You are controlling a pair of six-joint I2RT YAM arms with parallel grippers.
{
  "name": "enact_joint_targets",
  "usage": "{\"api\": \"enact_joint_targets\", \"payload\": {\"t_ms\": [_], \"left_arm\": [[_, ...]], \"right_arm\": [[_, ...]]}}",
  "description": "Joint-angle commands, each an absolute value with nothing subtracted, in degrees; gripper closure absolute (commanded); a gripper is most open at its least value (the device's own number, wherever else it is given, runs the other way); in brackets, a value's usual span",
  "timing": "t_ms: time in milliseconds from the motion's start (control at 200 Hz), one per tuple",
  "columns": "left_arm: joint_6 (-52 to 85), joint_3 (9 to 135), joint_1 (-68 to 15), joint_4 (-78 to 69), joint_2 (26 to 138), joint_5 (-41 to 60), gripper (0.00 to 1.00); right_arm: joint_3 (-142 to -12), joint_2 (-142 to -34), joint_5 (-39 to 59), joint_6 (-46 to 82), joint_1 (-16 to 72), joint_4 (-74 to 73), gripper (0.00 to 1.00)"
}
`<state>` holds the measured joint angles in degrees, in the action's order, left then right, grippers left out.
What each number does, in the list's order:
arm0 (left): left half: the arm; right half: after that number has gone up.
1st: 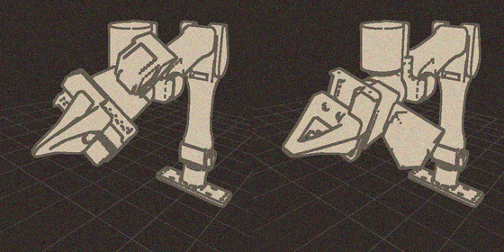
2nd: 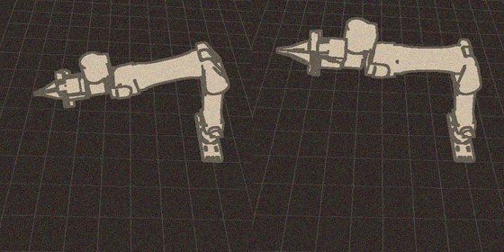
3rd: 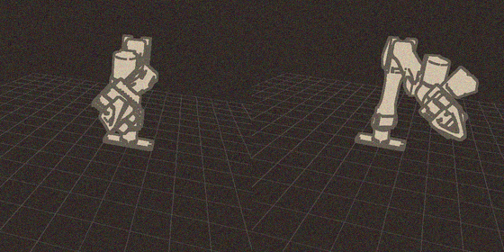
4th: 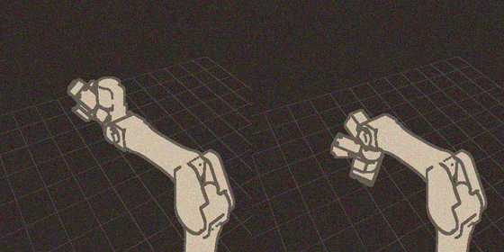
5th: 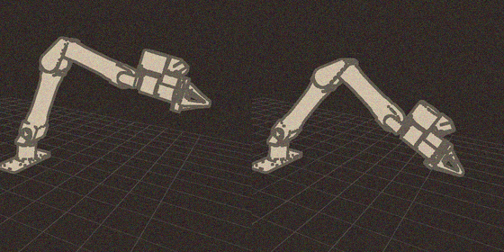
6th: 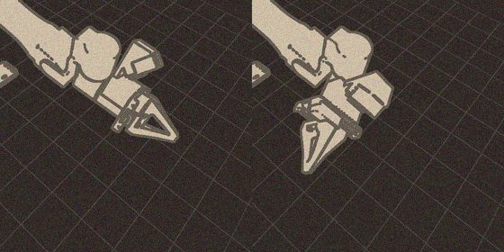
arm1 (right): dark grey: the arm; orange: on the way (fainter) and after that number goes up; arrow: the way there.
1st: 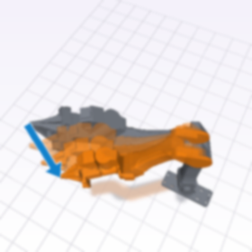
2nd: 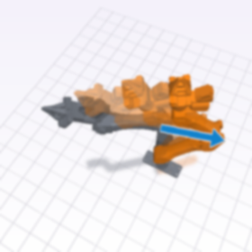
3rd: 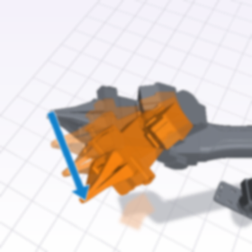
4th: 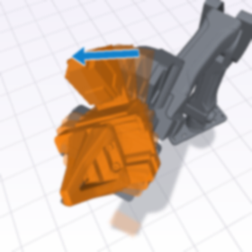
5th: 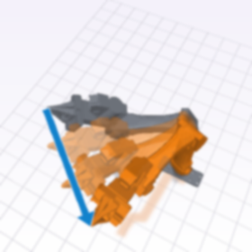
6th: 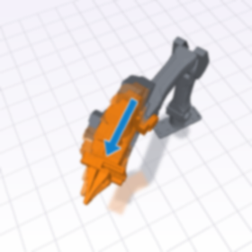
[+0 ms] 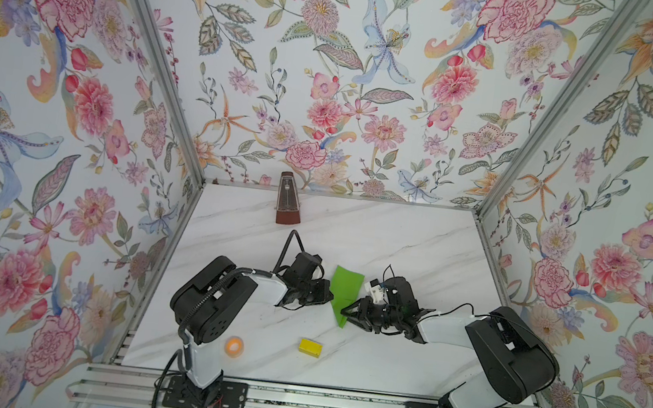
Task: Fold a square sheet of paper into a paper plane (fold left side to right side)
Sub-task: 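Move the right gripper against the green sheet's flap, pressing it toward the left gripper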
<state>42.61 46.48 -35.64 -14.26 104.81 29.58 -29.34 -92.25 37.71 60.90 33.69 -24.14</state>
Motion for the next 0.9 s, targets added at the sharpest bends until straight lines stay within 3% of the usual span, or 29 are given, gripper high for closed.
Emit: {"api": "enact_joint_targets", "payload": {"t_ms": [0, 145, 240, 375, 671, 896], "left_arm": [[43.4, 45.3, -35.1, -12.8, 106.3, 28.0, 0.99], [43.6, 45.2, -35.1, -12.9, 106.1, 28.0, 0.99], [43.5, 45.2, -35.1, -12.5, 105.8, 27.9, 0.99], [43.7, 45.2, -35.1, -12.1, 105.3, 27.3, 0.99], [44.0, 44.5, -35.1, -13.6, 103.2, 28.3, 0.94], [43.2, 44.5, -35.4, -15.2, 101.7, 31.0, 0.83]], "right_arm": [[-28.0, -91.4, 36.5, 61.8, 34.2, -25.6, 0.72], [-27.6, -92.2, 36.0, 62.0, 34.3, -26.7, 0.75], [-27.3, -92.5, 36.0, 62.3, 34.3, -27.4, 0.66], [-26.8, -92.7, 36.0, 62.3, 34.3, -28.4, 0.67], [-26.3, -94.5, 35.9, 61.8, 33.9, -28.6, 0.91], [-26.5, -95.6, 36.7, 61.4, 33.6, -29.0, 0.97]]}}
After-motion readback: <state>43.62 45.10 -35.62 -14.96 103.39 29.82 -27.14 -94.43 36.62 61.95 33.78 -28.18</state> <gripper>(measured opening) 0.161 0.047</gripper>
